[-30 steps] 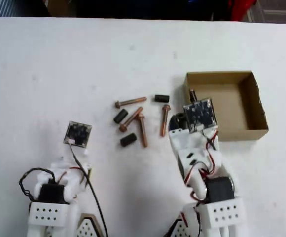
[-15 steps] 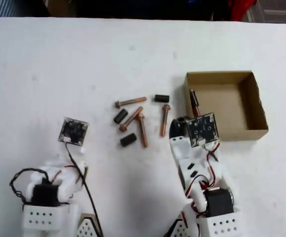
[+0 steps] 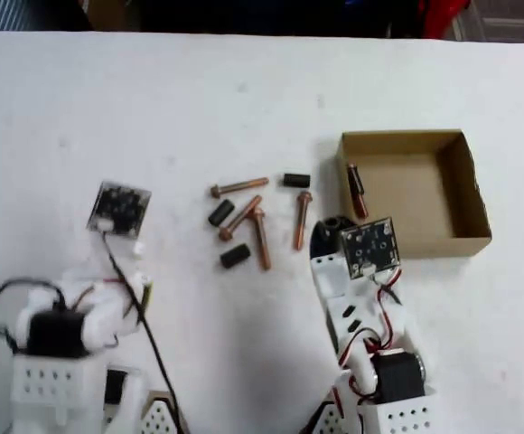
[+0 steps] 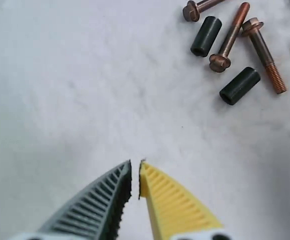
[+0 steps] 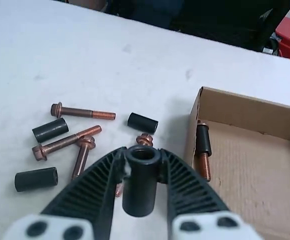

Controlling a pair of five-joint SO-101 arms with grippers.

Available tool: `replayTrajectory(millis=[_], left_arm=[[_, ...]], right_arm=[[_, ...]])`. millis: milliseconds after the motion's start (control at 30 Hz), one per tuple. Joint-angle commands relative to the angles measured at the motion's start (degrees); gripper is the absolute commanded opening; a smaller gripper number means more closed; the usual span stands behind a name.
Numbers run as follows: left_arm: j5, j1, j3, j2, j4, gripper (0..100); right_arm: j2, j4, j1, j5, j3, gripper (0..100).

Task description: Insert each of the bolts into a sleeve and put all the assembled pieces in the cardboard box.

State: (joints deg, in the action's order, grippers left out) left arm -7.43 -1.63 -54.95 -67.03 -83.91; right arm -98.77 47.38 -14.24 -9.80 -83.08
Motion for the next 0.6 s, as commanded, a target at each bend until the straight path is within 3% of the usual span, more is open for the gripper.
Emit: replayTrajectory(millis=[0, 433, 567], left_arm=[[0.09, 3.74, 8.7, 11.03, -0.18, 7], [13.54, 16.22, 25.49, 39.16, 5.71, 7], [17.32, 18.51, 29.98, 46.02, 7.12, 16]], right_arm=[[-2.07, 0.22, 0.66, 0.62, 0.0, 1.7], [-4.7, -2.33, 1.54, 0.18, -4.48, 1.7], [-4.7, -6.02, 5.67, 0.62, -6.59, 1.7]])
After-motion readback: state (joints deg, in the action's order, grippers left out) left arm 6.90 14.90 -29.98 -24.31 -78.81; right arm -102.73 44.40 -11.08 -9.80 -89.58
